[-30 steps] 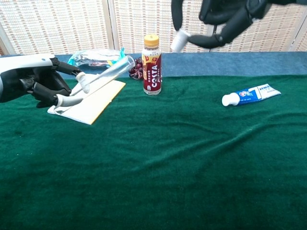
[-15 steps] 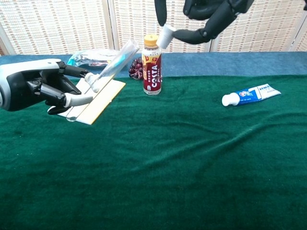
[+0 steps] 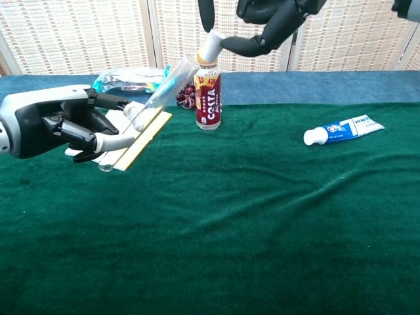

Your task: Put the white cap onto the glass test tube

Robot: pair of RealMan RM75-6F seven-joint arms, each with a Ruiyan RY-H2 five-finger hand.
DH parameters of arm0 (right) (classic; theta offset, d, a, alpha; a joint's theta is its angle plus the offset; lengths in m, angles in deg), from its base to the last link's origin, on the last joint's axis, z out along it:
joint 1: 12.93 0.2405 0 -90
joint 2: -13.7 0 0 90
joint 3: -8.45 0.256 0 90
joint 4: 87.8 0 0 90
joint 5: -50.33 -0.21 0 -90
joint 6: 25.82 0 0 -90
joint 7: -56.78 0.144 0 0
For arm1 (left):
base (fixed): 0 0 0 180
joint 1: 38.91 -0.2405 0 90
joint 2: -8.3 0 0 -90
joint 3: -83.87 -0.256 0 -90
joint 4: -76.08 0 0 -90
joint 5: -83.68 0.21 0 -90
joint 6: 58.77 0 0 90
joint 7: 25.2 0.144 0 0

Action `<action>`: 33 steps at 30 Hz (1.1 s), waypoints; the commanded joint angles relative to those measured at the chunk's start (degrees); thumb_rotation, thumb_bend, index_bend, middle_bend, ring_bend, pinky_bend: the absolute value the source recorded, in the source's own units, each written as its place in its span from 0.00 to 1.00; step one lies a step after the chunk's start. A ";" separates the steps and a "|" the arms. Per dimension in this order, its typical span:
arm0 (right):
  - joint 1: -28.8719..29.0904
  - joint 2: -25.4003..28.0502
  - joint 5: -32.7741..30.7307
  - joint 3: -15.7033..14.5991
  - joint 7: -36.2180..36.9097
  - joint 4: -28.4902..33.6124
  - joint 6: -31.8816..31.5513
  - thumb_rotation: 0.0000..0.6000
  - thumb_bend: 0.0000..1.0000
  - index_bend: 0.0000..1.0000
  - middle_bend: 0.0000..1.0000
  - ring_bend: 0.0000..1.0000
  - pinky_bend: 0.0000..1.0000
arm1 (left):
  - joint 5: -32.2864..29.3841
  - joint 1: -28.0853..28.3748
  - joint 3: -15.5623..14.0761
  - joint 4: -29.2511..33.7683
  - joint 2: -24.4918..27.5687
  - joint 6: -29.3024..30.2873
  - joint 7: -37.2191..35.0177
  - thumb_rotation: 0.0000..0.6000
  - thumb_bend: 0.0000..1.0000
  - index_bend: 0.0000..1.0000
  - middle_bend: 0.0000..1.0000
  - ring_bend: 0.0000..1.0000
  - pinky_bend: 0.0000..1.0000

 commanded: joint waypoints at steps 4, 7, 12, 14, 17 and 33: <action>0.30 -0.17 -0.09 -0.09 -0.14 -0.11 0.13 1.00 0.58 0.78 1.00 1.00 1.00 | -0.41 0.31 0.02 0.05 -0.02 -0.12 0.46 1.00 0.55 0.66 1.00 0.96 0.87; 0.61 -0.36 -0.40 -0.05 -0.42 -0.26 0.31 1.00 0.58 0.78 1.00 1.00 1.00 | -0.62 0.43 -0.04 0.13 -0.14 0.07 1.09 1.00 0.55 0.66 1.00 0.96 0.87; 1.21 -0.90 -1.10 -0.01 -1.08 -0.54 0.57 1.00 0.58 0.78 1.00 1.00 1.00 | -0.97 0.65 -0.04 0.41 -0.10 -0.03 1.48 1.00 0.55 0.66 1.00 0.96 0.87; 1.41 -1.13 -1.30 0.00 -1.25 -0.62 0.58 1.00 0.58 0.78 1.00 1.00 1.00 | -1.22 0.70 0.00 0.55 -0.11 0.00 1.57 1.00 0.55 0.66 1.00 0.96 0.87; 1.66 -1.42 -1.51 0.06 -1.55 -0.68 0.54 1.00 0.58 0.78 1.00 1.00 1.00 | -1.58 0.83 -0.01 0.61 -0.08 -0.12 1.87 1.00 0.55 0.66 1.00 0.96 0.87; 3.47 -3.40 -3.42 -0.04 -3.83 -1.25 0.80 1.00 0.58 0.78 1.00 1.00 1.00 | -3.23 1.43 -0.01 0.68 -0.31 -0.99 2.46 1.00 0.55 0.66 1.00 0.96 0.87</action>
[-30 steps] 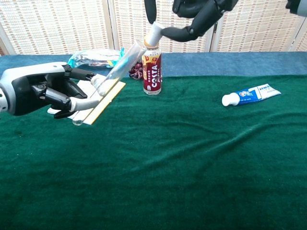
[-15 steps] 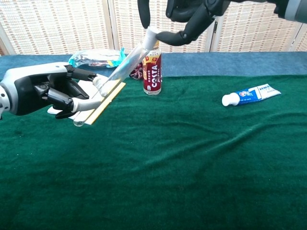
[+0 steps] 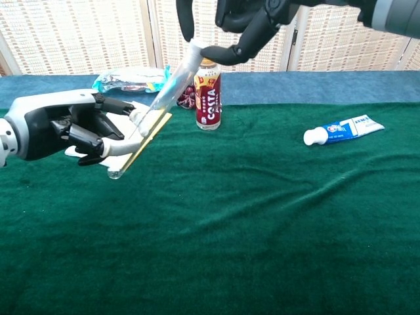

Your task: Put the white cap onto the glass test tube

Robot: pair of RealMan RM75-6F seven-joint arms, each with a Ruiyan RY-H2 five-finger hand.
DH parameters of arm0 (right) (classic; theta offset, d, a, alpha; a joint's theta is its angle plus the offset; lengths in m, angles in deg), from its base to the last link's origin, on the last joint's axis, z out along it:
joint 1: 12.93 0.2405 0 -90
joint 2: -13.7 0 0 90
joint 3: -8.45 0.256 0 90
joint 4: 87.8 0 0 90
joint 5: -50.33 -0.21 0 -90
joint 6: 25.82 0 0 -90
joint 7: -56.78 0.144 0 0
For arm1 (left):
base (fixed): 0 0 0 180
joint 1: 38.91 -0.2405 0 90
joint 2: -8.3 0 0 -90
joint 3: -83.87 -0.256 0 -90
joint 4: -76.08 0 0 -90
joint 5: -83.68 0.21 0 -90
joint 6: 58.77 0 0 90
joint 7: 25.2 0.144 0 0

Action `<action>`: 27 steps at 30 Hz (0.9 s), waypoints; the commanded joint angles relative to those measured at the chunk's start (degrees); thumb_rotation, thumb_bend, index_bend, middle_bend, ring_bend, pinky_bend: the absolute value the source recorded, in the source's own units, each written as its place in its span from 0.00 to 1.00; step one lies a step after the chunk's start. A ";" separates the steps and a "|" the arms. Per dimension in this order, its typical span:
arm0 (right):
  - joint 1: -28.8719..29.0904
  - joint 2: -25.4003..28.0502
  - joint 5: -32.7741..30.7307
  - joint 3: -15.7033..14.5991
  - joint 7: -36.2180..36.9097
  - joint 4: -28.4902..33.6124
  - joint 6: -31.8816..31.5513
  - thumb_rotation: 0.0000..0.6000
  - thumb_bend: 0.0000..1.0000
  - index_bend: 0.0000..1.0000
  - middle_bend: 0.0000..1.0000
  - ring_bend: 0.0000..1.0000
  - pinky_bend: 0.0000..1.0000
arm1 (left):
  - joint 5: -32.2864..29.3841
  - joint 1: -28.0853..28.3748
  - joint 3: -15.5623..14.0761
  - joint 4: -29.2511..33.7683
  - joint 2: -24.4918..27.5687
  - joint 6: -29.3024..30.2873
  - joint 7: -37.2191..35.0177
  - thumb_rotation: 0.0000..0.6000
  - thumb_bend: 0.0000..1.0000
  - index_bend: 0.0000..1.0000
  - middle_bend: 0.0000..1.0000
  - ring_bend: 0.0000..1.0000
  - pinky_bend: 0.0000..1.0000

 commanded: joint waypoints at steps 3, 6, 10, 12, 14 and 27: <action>0.56 -1.00 -0.68 -0.36 -0.75 -0.70 0.20 1.00 0.58 0.78 1.00 1.00 1.00 | 0.08 -0.04 0.27 0.10 0.20 -0.19 -0.93 1.00 0.55 0.66 1.00 0.96 0.87; 0.85 -1.60 -0.96 -0.53 -1.09 -1.03 0.21 1.00 0.58 0.78 1.00 1.00 1.00 | 0.25 -0.04 0.35 0.10 0.37 -0.21 -1.16 1.00 0.55 0.66 1.00 0.96 0.87; 1.15 -2.12 -1.27 -0.69 -1.52 -1.33 0.15 1.00 0.58 0.78 1.00 1.00 1.00 | 0.30 -0.02 0.38 0.07 0.55 -0.32 -1.36 1.00 0.55 0.66 1.00 0.96 0.87; 1.26 -2.28 -1.39 -0.72 -1.60 -1.42 0.08 1.00 0.58 0.78 1.00 1.00 1.00 | 0.27 -0.01 0.34 0.09 0.65 -0.50 -1.55 1.00 0.55 0.66 1.00 0.96 0.87; 1.36 -2.44 -1.52 -0.76 -1.66 -1.55 0.05 1.00 0.58 0.78 1.00 1.00 1.00 | 0.28 0.01 0.34 0.05 0.71 -0.64 -1.75 1.00 0.55 0.66 1.00 0.96 0.87; 1.33 -2.28 -1.29 -1.17 -0.14 -2.55 0.05 1.00 0.58 0.56 1.00 1.00 1.00 | 0.53 -0.10 0.28 -0.67 0.63 -0.43 -2.12 1.00 0.55 0.66 1.00 0.96 0.87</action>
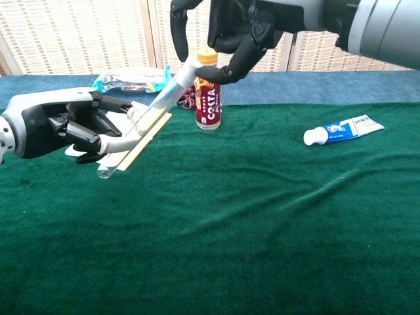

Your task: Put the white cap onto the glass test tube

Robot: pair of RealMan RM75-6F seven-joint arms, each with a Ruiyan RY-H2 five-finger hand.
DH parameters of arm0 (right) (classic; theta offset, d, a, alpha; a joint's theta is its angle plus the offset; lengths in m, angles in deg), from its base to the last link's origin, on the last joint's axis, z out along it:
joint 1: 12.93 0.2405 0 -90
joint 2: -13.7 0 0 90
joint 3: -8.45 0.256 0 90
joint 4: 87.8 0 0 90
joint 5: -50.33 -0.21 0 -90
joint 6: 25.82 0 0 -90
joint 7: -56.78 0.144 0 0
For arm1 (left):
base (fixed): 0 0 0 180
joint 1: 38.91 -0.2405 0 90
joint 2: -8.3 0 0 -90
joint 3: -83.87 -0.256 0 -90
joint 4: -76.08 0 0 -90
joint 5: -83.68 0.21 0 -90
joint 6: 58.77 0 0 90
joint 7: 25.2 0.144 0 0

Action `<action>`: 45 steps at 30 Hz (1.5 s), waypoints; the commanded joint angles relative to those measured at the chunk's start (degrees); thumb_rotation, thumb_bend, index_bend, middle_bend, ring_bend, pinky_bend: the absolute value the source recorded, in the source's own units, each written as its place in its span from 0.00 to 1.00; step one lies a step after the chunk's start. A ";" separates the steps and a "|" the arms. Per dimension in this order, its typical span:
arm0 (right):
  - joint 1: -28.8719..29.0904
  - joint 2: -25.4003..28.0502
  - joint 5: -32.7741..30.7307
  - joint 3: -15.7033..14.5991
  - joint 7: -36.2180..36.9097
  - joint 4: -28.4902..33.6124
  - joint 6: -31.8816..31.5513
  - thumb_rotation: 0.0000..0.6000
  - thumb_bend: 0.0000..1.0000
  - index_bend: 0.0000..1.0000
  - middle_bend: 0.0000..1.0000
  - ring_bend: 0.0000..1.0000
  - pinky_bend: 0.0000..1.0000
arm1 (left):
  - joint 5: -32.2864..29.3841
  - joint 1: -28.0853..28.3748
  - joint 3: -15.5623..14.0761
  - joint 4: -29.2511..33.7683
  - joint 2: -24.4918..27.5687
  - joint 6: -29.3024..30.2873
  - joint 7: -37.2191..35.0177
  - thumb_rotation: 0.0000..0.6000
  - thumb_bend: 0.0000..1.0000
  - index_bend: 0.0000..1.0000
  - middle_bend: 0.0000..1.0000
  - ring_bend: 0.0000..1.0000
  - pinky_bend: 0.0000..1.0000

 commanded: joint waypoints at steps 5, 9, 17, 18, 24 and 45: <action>-0.31 0.42 0.37 -0.22 1.32 -0.52 0.02 1.00 0.58 0.35 1.00 1.00 1.00 | -0.30 -0.02 0.04 -0.37 -0.04 0.08 0.07 1.00 0.55 0.66 1.00 0.96 0.87; -0.39 0.47 0.64 -0.33 2.00 -0.76 0.12 1.00 0.58 0.29 1.00 1.00 1.00 | -0.35 -0.06 0.04 -0.35 0.02 0.20 0.23 1.00 0.55 0.66 1.00 0.96 0.87; -1.10 1.35 1.34 -0.08 3.37 -0.43 -0.78 1.00 0.58 0.18 1.00 1.00 1.00 | -0.52 0.13 -0.21 -1.94 0.00 1.03 3.07 1.00 0.56 0.66 1.00 0.96 0.87; -1.49 1.79 1.75 0.08 3.91 -0.18 -1.33 1.00 0.58 0.17 1.00 1.00 1.00 | -0.40 0.22 -0.51 -2.69 -0.28 1.57 4.72 1.00 0.56 0.66 1.00 0.96 0.87; -4.53 5.62 3.90 -0.41 5.98 0.67 -4.19 1.00 0.58 0.16 1.00 1.00 1.00 | -0.64 0.74 -2.26 -7.09 -2.85 4.79 15.36 1.00 0.56 0.66 1.00 0.96 0.87; -11.16 9.83 7.48 -3.19 16.97 -5.32 -4.98 1.00 0.58 0.16 1.00 1.00 1.00 | -9.59 4.18 -4.16 -17.99 -16.07 9.50 46.22 1.00 0.56 0.61 1.00 0.95 0.87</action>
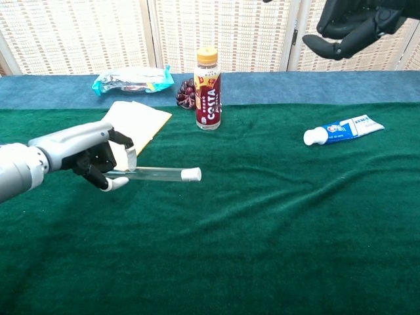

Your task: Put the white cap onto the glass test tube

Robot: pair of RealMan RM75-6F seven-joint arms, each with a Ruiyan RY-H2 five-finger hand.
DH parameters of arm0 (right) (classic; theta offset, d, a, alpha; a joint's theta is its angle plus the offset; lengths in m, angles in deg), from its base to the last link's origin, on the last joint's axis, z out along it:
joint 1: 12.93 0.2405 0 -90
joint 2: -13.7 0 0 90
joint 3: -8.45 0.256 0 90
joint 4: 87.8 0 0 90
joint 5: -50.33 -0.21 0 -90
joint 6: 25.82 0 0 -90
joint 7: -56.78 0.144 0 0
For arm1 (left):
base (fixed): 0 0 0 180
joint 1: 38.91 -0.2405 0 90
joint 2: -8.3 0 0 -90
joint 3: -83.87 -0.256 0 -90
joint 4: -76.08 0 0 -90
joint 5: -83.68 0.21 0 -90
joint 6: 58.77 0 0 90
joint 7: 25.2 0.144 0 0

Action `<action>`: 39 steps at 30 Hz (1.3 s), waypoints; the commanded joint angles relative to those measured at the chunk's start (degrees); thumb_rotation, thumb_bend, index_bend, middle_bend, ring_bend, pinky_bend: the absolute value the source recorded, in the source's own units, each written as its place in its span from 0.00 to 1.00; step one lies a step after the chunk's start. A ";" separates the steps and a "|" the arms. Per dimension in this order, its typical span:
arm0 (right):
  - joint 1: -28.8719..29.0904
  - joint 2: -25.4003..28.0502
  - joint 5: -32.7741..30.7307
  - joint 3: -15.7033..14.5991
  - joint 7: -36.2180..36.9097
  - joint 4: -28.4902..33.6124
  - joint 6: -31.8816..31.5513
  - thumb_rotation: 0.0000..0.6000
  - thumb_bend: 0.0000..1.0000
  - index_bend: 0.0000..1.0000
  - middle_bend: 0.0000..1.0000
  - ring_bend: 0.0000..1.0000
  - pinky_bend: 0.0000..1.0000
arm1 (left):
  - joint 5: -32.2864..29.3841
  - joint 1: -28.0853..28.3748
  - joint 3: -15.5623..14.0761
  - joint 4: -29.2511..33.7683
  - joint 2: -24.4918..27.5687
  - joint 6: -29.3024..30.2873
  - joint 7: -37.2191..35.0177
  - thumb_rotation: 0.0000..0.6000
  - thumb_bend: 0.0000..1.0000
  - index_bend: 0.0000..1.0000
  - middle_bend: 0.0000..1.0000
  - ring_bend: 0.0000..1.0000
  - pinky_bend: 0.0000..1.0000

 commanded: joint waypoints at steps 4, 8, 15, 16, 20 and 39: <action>-0.57 -0.47 0.07 0.11 1.89 -1.75 0.79 1.00 0.58 0.16 1.00 1.00 1.00 | -2.88 0.93 -0.11 -1.56 -2.35 0.55 5.11 1.00 0.55 0.56 1.00 0.95 0.87; -1.03 -0.46 0.03 0.32 2.63 -2.37 0.81 1.00 0.58 0.16 1.00 1.00 1.00 | -3.56 0.91 -0.21 -0.56 -1.90 0.67 6.38 1.00 0.55 0.44 1.00 0.95 0.87; -2.13 0.35 0.03 0.30 3.20 -2.84 0.58 1.00 0.58 0.16 1.00 1.00 1.00 | -2.54 -0.10 -0.60 1.97 0.25 1.60 5.76 1.00 0.55 0.25 0.99 0.93 0.87; -2.35 0.53 0.06 0.25 3.17 -2.91 0.45 1.00 0.58 0.16 1.00 1.00 1.00 | -2.26 -0.27 -0.71 2.20 0.65 1.83 5.75 1.00 0.55 0.22 0.98 0.92 0.87; -4.31 2.07 0.53 -0.46 3.35 -3.38 -1.15 1.00 0.58 0.16 1.00 1.00 1.00 | 0.59 -1.92 -1.08 4.81 3.94 4.74 4.81 1.00 0.51 0.16 0.89 0.85 0.87; -20.79 7.55 8.36 -9.10 14.38 -14.88 -13.71 1.00 0.58 0.01 0.12 0.15 0.20 | 14.03 -17.67 -4.38 6.95 22.21 27.03 -0.32 1.00 0.26 0.11 0.13 0.10 0.13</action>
